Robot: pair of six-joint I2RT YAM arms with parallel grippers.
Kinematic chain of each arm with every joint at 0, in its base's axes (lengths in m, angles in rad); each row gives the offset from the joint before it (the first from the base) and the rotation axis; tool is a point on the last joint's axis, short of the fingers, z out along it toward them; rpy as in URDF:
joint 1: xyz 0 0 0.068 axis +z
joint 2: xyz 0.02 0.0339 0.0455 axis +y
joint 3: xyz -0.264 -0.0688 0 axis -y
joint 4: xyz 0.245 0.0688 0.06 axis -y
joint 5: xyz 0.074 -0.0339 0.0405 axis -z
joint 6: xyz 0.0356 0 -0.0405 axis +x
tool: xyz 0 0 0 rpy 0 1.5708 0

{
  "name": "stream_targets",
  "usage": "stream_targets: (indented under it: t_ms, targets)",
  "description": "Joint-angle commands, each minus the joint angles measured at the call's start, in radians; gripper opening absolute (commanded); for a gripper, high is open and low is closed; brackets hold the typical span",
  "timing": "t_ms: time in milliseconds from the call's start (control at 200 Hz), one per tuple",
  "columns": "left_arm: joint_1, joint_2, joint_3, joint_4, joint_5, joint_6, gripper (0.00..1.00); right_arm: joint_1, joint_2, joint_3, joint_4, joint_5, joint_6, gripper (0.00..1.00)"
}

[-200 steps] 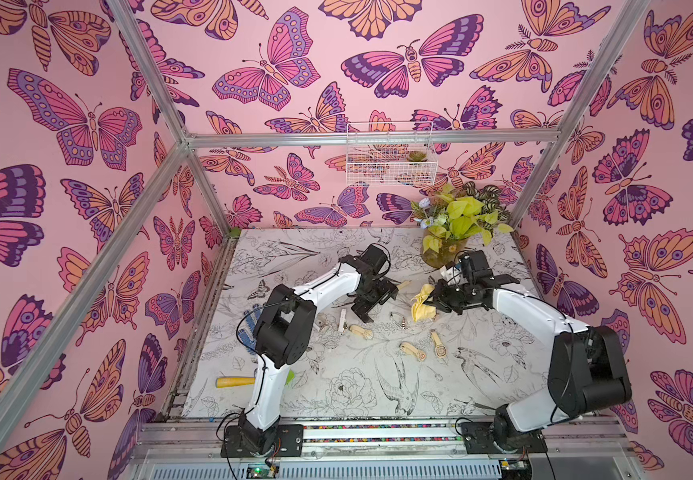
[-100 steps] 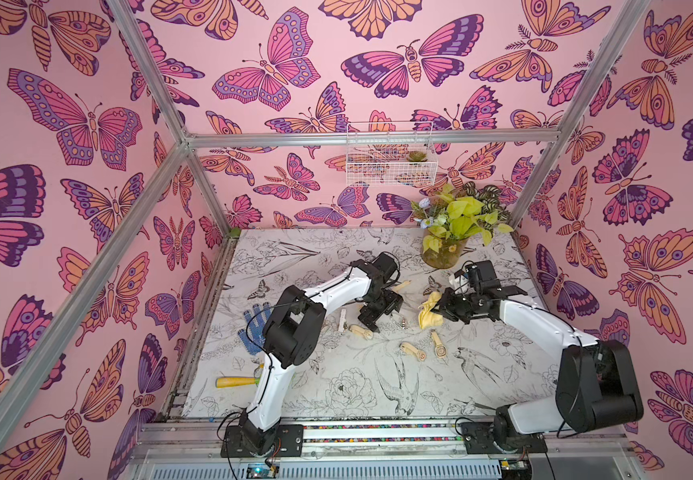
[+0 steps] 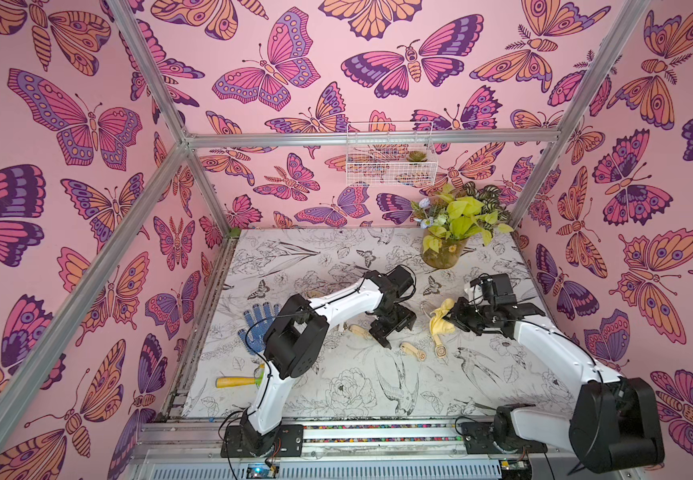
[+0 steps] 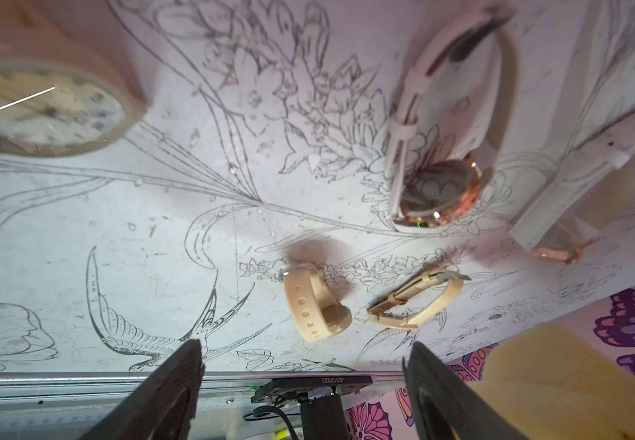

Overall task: Wipe the watch dial
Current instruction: Pick up the watch at the center of the board.

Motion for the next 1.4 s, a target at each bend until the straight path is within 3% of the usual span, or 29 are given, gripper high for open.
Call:
stream_targets:
  t_ms: [0, 426, 1096, 1397]
  targets:
    - [-0.016, 0.025, 0.009, -0.031, 0.009, -0.005, 0.84, -0.011, -0.037, -0.019, -0.025, 0.019, 0.0, 0.0]
    - [-0.04, 0.096, 0.02, 0.023, 0.032, -0.004, 0.77, -0.022, -0.12, -0.054, -0.075, 0.05, -0.004, 0.0]
    - [-0.045, 0.177, 0.063, 0.051, 0.026, 0.013, 0.63, -0.027, -0.133, -0.042, -0.097, 0.075, -0.002, 0.0]
    - [-0.05, 0.196, 0.075, 0.057, 0.032, 0.022, 0.44, -0.027, -0.136, -0.036, -0.105, 0.081, -0.001, 0.0]
